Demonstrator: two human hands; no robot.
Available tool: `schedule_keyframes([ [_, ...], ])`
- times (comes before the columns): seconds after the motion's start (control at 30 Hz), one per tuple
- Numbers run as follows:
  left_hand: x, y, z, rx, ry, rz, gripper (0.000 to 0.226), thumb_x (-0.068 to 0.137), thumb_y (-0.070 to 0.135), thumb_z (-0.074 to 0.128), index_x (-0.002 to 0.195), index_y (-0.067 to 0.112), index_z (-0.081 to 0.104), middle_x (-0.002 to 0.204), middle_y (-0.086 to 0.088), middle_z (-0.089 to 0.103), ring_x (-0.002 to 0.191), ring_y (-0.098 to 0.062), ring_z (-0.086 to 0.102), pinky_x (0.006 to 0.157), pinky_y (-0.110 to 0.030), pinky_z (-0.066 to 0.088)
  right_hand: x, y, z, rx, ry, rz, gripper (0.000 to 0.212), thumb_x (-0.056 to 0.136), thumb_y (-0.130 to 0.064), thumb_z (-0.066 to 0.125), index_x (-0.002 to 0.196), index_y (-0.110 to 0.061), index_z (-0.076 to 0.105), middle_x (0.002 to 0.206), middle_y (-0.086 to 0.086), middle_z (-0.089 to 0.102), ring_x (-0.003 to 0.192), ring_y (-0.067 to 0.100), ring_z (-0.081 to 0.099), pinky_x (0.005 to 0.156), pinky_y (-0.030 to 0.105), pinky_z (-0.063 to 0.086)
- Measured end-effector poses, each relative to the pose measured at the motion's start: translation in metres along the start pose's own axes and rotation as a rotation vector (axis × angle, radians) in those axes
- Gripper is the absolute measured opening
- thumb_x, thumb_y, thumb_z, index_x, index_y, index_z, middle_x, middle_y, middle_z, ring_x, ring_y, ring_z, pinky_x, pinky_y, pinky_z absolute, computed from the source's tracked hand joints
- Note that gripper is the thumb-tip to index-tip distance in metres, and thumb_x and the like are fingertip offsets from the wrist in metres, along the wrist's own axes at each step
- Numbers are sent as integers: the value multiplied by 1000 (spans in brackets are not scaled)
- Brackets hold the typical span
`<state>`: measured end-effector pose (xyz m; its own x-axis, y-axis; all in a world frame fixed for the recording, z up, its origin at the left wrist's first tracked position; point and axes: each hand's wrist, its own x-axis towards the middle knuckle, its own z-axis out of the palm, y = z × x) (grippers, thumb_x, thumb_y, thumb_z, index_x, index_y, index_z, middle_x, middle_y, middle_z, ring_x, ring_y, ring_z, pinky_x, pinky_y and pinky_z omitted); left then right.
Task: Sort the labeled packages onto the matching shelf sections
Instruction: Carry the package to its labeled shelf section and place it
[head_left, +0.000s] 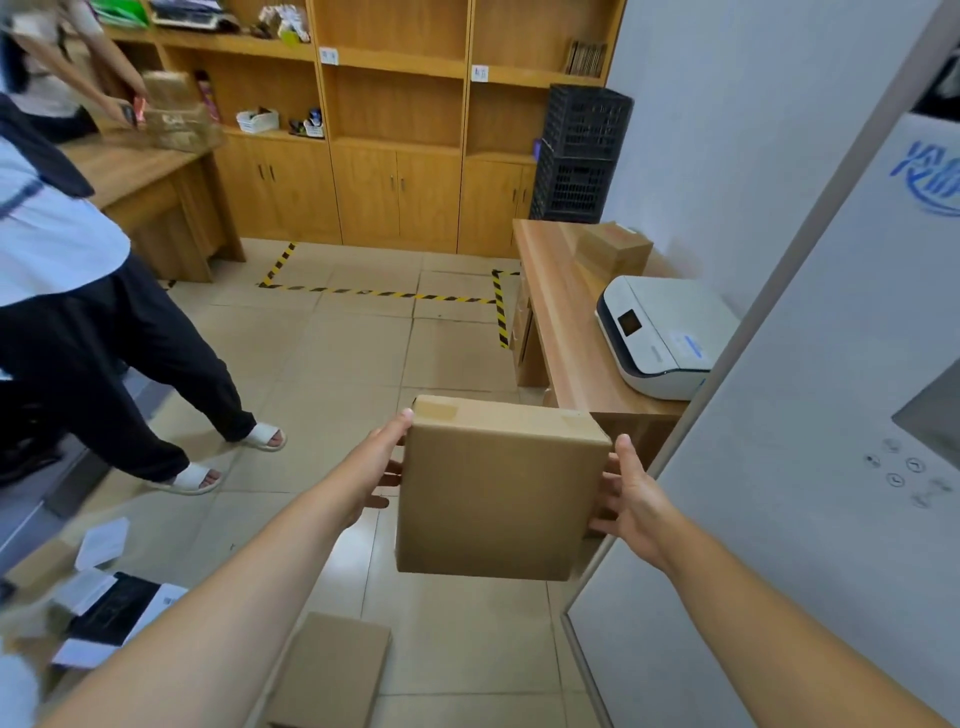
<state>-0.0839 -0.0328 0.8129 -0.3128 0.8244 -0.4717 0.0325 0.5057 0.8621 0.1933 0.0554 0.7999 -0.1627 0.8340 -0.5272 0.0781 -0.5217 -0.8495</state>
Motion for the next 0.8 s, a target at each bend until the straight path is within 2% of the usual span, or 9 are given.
schedule_keyframes([
  [0.13,-3,1,-6,58,-68,24,54,80,62,43,125,33,46,108,-9,61,101,-19,59,97,-43,41,-5,-3,-2,2,-12,14,67,89,-63,27,140,-20,36,143,12,45,132,33,41,107,55,35],
  [0.23,-7,2,-8,97,-148,86,76,62,56,51,136,43,34,114,-5,60,104,-16,57,92,-36,40,-6,-6,-4,0,-2,8,65,90,-61,28,144,-25,30,148,10,39,136,32,37,105,53,36],
  [0.3,-7,4,-10,98,-191,109,84,57,49,55,137,48,29,119,0,59,108,-14,55,90,-32,39,-5,-9,-5,-5,-2,3,64,91,-60,28,143,-23,32,146,10,41,133,31,40,105,53,36],
  [0.37,-9,5,-11,114,-220,142,83,60,35,57,137,47,28,117,5,58,108,-11,53,88,-29,39,-4,-11,-6,-15,-4,4,62,91,-60,29,138,-19,37,139,11,45,124,29,44,104,54,37],
  [0.43,-10,7,-10,124,-246,198,83,64,17,59,138,42,30,113,2,59,106,-13,52,86,-25,39,-3,-13,-8,-20,-6,5,61,91,-60,30,134,-19,40,134,13,48,122,30,46,100,53,39],
  [0.53,-9,6,-7,117,-232,294,81,67,-9,57,131,35,34,129,-1,52,118,-9,46,80,-22,44,-1,-15,-8,-19,9,28,61,91,-60,29,136,-20,39,131,13,51,121,33,50,101,54,43],
  [0.63,-5,4,-3,113,-193,351,75,64,-6,56,123,35,35,132,-4,46,102,-12,51,75,-31,48,-1,-15,-5,-5,6,52,56,91,-60,31,136,-27,38,123,9,52,118,34,53,98,54,46],
  [0.7,-4,5,0,78,-177,348,68,65,3,62,121,31,35,130,-2,47,96,-12,54,73,-25,50,-1,-17,-4,-21,-10,60,46,91,-57,38,127,-31,39,123,6,51,118,34,53,94,54,50],
  [0.8,-4,8,5,24,-134,350,58,71,24,70,120,25,38,124,4,49,103,-8,52,75,-18,44,-1,-20,-4,-65,-18,60,39,89,-45,53,119,-23,40,119,7,51,109,31,55,86,49,54],
])
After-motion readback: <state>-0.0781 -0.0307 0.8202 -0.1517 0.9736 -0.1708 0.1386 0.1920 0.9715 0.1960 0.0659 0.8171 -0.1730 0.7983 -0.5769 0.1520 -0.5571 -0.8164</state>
